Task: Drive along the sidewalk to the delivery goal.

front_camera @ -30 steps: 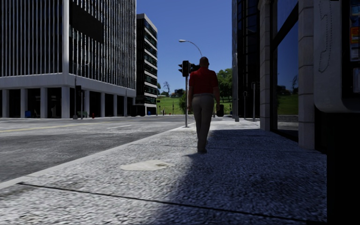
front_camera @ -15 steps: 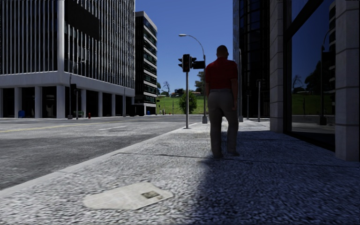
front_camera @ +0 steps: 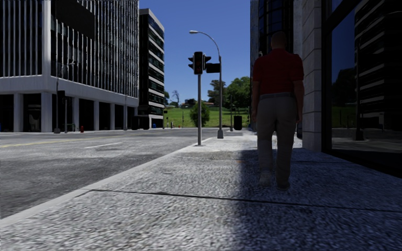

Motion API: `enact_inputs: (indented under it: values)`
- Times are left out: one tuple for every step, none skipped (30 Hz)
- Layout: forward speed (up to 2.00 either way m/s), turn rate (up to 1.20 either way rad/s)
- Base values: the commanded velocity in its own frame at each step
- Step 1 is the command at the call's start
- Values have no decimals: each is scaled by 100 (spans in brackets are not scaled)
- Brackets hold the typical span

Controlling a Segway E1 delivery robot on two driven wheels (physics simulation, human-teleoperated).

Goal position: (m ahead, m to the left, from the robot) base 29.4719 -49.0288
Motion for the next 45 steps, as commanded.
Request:
enact_inputs:
  values:
    - [200, -25]
    - [200, -25]
    - [200, -17]
    - [200, -2]
    - [200, 0]
    - [200, 0]
    - [200, 0]
    - [200, 0]
    - [200, 0]
    - [200, 0]
    - [200, 0]
    - [200, 0]
    - [200, 0]
    - [200, 0]
    - [200, 0]
    - [200, 0]
    - [200, -5]
    - [200, -21]
    - [200, -27]
    - [200, -27]
    - [200, -28]
    - [200, -29]
    - [200, -29]
    - [200, -29]
    - [200, -29]
    - [200, -29]
    - [200, -29]
    - [200, -29]
    - [200, -29]
    - [200, -29]
    - [200, -29]
    - [200, -29]
    - [200, -24]
    - [200, -2]
    - [200, -2]
    - [200, 0]
    - [200, 0]
    - [200, 0]
    - [200, 0]
    - [200, 0]
    - [200, 0]
    - [200, 0]
    - [200, 0]
    - [200, 0]
    - [200, 0]
